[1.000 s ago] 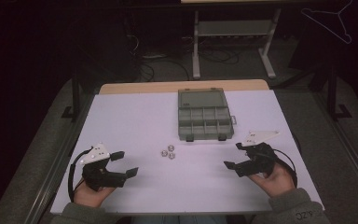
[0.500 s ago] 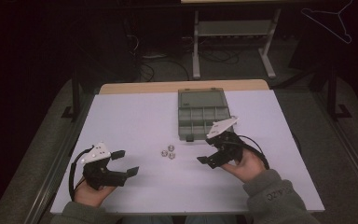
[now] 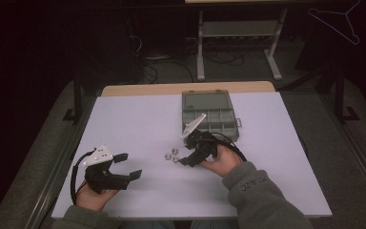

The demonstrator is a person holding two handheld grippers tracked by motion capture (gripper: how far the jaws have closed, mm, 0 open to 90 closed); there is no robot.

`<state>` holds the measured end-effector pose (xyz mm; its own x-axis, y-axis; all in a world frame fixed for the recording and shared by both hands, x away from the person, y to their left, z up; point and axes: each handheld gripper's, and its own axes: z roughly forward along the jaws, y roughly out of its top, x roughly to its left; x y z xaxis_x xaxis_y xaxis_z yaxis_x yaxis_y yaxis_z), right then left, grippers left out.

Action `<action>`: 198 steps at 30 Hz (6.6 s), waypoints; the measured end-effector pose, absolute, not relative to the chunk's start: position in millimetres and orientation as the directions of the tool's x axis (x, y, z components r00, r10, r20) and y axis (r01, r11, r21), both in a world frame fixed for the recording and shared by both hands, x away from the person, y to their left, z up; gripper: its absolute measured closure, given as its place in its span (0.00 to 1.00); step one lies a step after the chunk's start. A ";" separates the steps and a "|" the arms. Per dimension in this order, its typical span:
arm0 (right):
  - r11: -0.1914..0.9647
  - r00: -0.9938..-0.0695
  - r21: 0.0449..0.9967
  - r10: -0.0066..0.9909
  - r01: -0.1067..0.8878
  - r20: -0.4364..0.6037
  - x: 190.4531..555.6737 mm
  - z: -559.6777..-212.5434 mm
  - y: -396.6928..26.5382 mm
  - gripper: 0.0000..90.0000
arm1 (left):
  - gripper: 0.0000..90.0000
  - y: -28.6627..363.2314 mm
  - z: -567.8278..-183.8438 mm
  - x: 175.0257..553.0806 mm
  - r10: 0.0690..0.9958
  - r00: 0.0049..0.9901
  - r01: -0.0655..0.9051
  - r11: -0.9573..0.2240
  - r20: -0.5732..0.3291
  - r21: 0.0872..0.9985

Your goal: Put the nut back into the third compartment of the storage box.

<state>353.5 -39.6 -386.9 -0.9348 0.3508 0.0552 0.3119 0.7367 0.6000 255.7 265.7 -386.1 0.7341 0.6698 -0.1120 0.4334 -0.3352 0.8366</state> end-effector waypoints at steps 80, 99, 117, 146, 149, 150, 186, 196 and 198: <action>0.700 -0.864 0.549 0.496 0.457 0.087 411.6 -348.5 -76.8 0.77 | 0.20 269.1 -385.3 257.3 0.677 0.725 0.440 -0.313 -0.127 0.842; 0.614 -0.725 0.467 0.683 0.636 0.088 486.6 -357.8 -119.3 0.77 | 0.20 270.4 -385.1 258.0 0.674 0.728 0.438 -0.319 -0.124 0.840; 0.596 -0.678 0.410 0.731 0.690 0.077 505.9 -389.8 -117.0 0.76 | 0.20 271.4 -384.8 257.9 0.672 0.730 0.438 -0.316 -0.127 0.842; 0.719 -0.884 0.543 0.458 0.433 0.098 414.6 -364.3 -55.1 0.65 | 0.20 270.3 -385.3 257.4 0.674 0.729 0.440 -0.322 -0.124 0.838; 0.734 -0.897 0.539 0.430 0.412 0.101 410.7 -370.3 -45.1 0.65 | 0.20 270.8 -385.3 257.7 0.672 0.730 0.440 -0.328 -0.121 0.836; 0.739 -0.904 0.540 0.414 0.402 0.107 409.8 -372.8 -40.8 0.65 | 0.20 270.9 -385.2 257.7 0.672 0.731 0.440 -0.330 -0.120 0.835; 0.838 -0.937 0.433 0.344 0.334 0.057 408.4 -424.7 16.6 0.75 | 0.20 270.4 -385.8 258.4 0.668 0.733 0.440 -0.322 -0.128 0.838; 0.844 -0.936 0.412 0.344 0.344 0.077 406.5 -419.3 13.1 0.77 | 0.20 270.6 -385.8 258.3 0.669 0.732 0.442 -0.322 -0.129 0.837; 0.835 -0.934 0.426 0.345 0.349 0.088 405.6 -412.5 9.5 0.77 | 0.20 270.5 -385.8 258.2 0.669 0.732 0.442 -0.321 -0.130 0.837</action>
